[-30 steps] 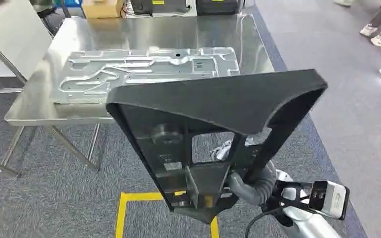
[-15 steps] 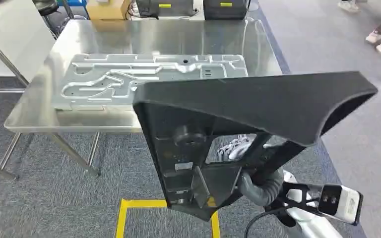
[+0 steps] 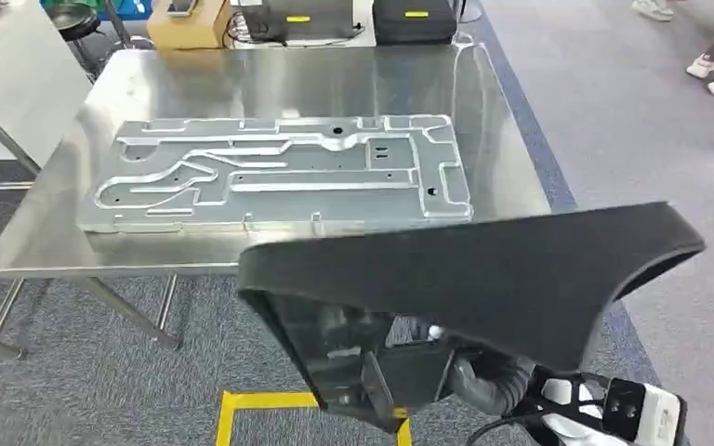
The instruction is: Take the parts from the cabinet and place them on the table.
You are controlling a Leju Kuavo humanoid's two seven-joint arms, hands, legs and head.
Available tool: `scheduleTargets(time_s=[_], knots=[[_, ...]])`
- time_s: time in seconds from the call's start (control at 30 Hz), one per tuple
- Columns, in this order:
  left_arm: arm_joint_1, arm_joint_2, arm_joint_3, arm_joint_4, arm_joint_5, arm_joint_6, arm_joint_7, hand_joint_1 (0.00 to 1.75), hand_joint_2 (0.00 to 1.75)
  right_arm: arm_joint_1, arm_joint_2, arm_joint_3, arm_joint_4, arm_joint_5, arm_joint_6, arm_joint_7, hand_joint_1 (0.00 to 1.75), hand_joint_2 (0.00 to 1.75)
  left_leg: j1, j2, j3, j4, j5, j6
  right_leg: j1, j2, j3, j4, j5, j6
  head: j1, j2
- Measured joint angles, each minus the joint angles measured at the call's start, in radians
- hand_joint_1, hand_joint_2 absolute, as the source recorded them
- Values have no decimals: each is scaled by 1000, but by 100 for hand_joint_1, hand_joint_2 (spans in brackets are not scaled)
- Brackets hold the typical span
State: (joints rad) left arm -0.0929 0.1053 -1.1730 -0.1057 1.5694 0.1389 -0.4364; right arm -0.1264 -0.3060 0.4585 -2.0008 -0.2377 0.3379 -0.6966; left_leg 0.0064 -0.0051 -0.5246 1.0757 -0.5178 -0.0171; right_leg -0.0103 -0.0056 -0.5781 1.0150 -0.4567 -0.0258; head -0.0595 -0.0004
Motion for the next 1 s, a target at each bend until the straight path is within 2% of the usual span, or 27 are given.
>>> scheduleTargets(time_s=[0.03, 0.1, 0.13, 0.17, 0.2, 0.23, 0.27, 0.3, 0.33, 0.37, 0.4, 0.47, 0.5, 0.53, 0.6, 0.63, 0.67, 0.7, 0.73, 0.77, 0.8, 0.83, 0.87, 0.9, 0.93, 0.97, 1.0], knots=[[0, -1, 0, 0, 0, 1, -1, 0, 0, 5, 0, -2, -3, 5, 7, 0, 164, 175, 0, 0, -36, 63, -22, -3, 0, 0, 5, 0, -5, -5, 0, 0], [3, -2, 2, 0, 0, 4, -1, 0, 0, 19, 0, -4, -5, 18, 20, -1, 164, 175, 3, 0, -130, 206, -86, -12, 1, 1, 13, 0, -16, -7, 0, 0], [6, -3, 2, 0, 0, 4, -1, 0, 0, 27, 0, -4, -5, 25, 23, -1, 164, 175, 3, 0, -168, 249, -104, -11, 1, 3, 21, 1, -23, -6, 0, 0], [9, -3, 3, 0, 0, 4, -1, 0, 0, 32, 0, -4, -5, 28, 27, 0, 164, 175, 4, 0, -181, 242, -94, -10, 0, 5, 31, 1, -31, -5, 0, 0], [9, -4, 6, 0, 0, 5, -2, 0, 0, 35, 0, -4, -5, 32, 31, -1, 164, 175, 4, 0, -174, 198, -61, -7, 0, 7, 42, 1, -40, -3, 0, 0], [9, -4, 8, 0, 0, 5, -2, 0, 0, 36, 0, -4, -5, 35, 32, -1, 164, 175, 4, 0, -154, 126, -9, -5, 0, 7, 57, 0, -49, -1, 0, 0], [9, -4, 9, 0, 0, 5, -2, 0, 0, 36, 0, -4, -5, 37, 32, -1, 164, 175, 4, 0, -123, 33, 60, -1, 0, 6, 73, 0, -61, 3, 0, 0], [12, -4, 10, 0, 0, 5, -2, 0, 0, 37, 0, -4, -5, 40, 32, -1, 164, 175, 4, 0, -107, -37, 121, 2, 0, 6, 78, -2, -70, 7, 0, 0], [11, -5, 10, 0, 0, 6, -3, 0, 0, 38, 0, -4, -5, 42, 31, 0, 164, 175, -5, 0, -111, -38, 84, 6, 3, 8, 86, 2, -76, 13, 0, 0], [11, -5, 11, 0, 0, 7, -3, 0, 0, 37, 0, -3, -8, 42, 29, 0, 164, 175, -6, 0, -107, -37, 82, 15, 3, 9, 82, 0, -81, 21, 0, 0], [15, -5, 13, 0, 0, 7, -3, 0, 0, 38, 0, -4, -10, 43, 29, 0, 164, 175, -6, -1, -111, -43, 92, 24, 3, 9, 90, 7, -81, 28, 0, 0], [13, -5, 24, 0, 0, 7, -3, 0, 0, 36, 0, -3, -16, 43, 27, -2, 164, 175, 1, -3, -84, -50, 89, 36, 4, 9, 93, 12, -84, 38, 0, 0], [12, -5, 26, 0, 0, 7, -5, 0, 0, 35, 0, -3, -18, 43, 26, -2, 164, 175, 1, -4, -75, -55, 88, 40, 0, 7, 85, 43, -87, 39, 0, 0], [11, -5, 26, 0, 0, 7, -5, 0, 0, 31, 0, -3, -22, 43, 26, -2, 164, 175, 2, -4, -70, -56, 84, 45, 0, 6, 50, 99, -98, 43, 0, 0], [9, -5, 28, 0, 0, 8, -4, 0, 0, 32, 8, -3, -24, 43, 26, -3, 164, 175, 1, -4, -62, -56, 71, 49, -3, 6, -55, 251, -162, 50, 0, 0], [9, -5, 30, 0, 0, 8, -5, 0, 0, 32, 9, -3, -24, 44, 27, -3, 164, 175, 1, -4, -55, -56, 64, 49, -3, 6, -97, 302, -191, 52, 0, 0], [11, -5, 34, 0, 0, 9, -4, 0, 0, 31, 9, -3, -25, 46, 29, -3, 164, 175, 1, -4, -44, -56, 55, 49, -3, 6, -121, 313, -197, 51, 0, 0], [12, -5, 37, 0, 0, 10, -4, 0, 0, 31, 9, -3, -27, 50, 30, -3, 164, 175, 1, -5, -31, -56, 46, 48, -3, 6, -121, 284, -175, 49, 0, 0], [11, -6, 42, 0, 0, 11, -5, 0, 0, 30, 9, -3, -31, 55, 34, -3, 164, 175, 1, -6, -16, -56, 35, 47, -3, 6, -107, 222, -128, 47, 0, 0], [10, -7, 47, 0, 0, 11, -5, 0, 0, 28, 9, -3, -40, 63, 40, -3, 164, 175, 1, -7, 1, -56, 24, 44, -2, 6, -82, 138, -61, 41, 0, 0], [11, -8, 52, 0, 0, 11, -7, 0, 0, 24, 9, -3, -55, 69, 48, -3, 164, 175, 1, -7, 4, -59, 13, 40, 0, 4, -64, 57, 17, 34, 0, 0], [9, -10, 54, 0, 0, 11, -7, 0, 0, 20, 9, -4, -68, 72, 53, -6, 164, 175, -4, -9, 21, -52, 3, 33, 9, 4, -66, 33, 23, 32, 0, 0], [8, -10, 57, 0, 0, 10, -10, 0, 0, 15, 10, -4, -80, 78, 52, -5, 164, 175, -5, -10, 18, -54, -3, 26, 8, 4, -62, 33, 13, 26, 0, 0], [8, -10, 59, 0, 0, 7, -10, 0, 0, 12, 10, -5, -96, 81, 45, -5, 164, 175, -4, -9, 20, -61, -8, 19, 10, 5, -60, 33, 24, 22, 0, 0], [8, -10, 60, 0, 0, 0, -12, 0, 0, 5, 10, -6, -114, 83, 35, -5, 164, 175, -6, -8, 29, -47, 2, 13, 7, 7, -56, 26, 19, 15, 0, 0], [6, -8, 60, 0, 0, -4, -14, 0, 0, 1, 7, -7, -133, 84, 22, -5, 164, 175, -5, -8, 31, -42, 0, 9, 4, 8, -42, 22, 18, 8, 0, 0], [4, -8, 60, 0, 0, -5, -16, 0, 0, -1, 5, -8, -150, 84, 13, -5, 164, 175, -3, -5, 21, -12, -5, 5, 2, 5, -28, 14, 13, 2, 0, 0]])
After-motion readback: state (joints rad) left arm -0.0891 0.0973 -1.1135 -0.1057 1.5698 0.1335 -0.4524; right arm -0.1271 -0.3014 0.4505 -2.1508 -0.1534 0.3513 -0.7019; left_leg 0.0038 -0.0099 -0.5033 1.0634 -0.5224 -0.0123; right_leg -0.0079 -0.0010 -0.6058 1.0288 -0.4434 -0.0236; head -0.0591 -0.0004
